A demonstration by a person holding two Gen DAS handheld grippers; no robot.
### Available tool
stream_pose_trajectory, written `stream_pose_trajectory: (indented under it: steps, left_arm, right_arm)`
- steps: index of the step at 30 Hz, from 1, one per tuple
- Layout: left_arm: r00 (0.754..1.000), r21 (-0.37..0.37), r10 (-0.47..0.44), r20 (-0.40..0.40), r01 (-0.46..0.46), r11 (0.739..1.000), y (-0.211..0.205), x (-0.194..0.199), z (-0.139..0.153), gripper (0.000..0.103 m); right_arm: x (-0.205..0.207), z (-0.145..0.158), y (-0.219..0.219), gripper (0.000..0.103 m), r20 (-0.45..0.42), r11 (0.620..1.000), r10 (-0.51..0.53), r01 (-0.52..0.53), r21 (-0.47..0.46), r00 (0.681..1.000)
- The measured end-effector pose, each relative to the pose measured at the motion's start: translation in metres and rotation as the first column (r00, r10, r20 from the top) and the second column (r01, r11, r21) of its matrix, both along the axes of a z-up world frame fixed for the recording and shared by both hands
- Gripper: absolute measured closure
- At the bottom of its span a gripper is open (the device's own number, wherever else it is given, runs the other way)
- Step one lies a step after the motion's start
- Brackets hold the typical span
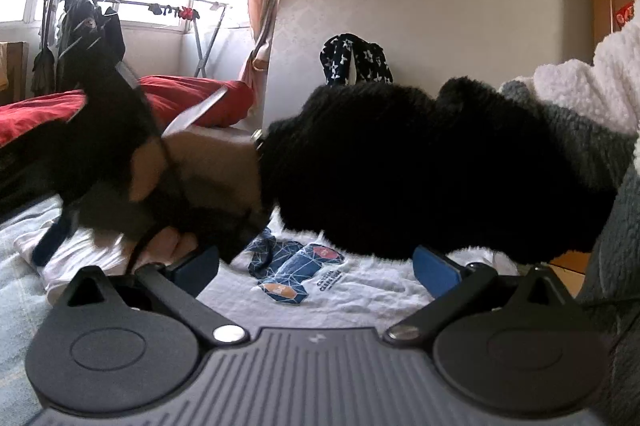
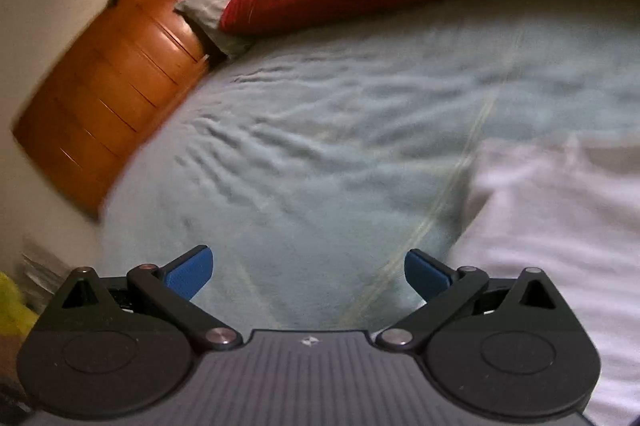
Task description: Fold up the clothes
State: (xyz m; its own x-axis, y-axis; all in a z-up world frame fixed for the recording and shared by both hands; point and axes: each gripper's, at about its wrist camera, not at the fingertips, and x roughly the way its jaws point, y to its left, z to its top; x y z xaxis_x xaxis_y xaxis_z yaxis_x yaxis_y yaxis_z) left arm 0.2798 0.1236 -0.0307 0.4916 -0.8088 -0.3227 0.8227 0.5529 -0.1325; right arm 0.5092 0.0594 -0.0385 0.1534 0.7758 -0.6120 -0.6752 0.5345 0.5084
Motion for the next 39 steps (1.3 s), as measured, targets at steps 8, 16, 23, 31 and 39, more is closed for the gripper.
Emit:
stream_pose_trajectory:
  steps: [8,16,23,31,39]
  left_arm:
    - [0.999,0.014,-0.043,0.007,0.043,0.999,-0.013,-0.010,0.015,0.001]
    - [0.995,0.089,-0.012,-0.098,0.021,0.996,-0.035,-0.022,0.022,0.001]
    - [0.985,0.154,0.077,-0.152,-0.054,0.987,-0.036,-0.018,0.016,0.001]
    - [0.953,0.234,0.179,-0.246,-0.121,0.965,-0.041,0.008,-0.006,0.001]
    - [0.947,0.285,0.185,-0.261,-0.108,0.953,-0.052,0.007,-0.010,0.001]
  right_arm:
    - [-0.010,0.005,-0.083,0.000,0.030,0.976,-0.184,0.186,-0.111,0.982]
    - [-0.027,-0.007,-0.162,0.000,-0.043,0.951,-0.285,0.277,-0.135,0.958]
    - [-0.035,0.006,-0.194,0.000,0.024,0.933,-0.341,0.342,-0.115,0.940]
    - [-0.033,-0.002,-0.219,0.000,-0.012,0.929,-0.337,0.330,-0.168,0.942]
    - [-0.009,-0.020,-0.225,0.000,0.051,0.896,-0.408,0.411,-0.169,0.912]
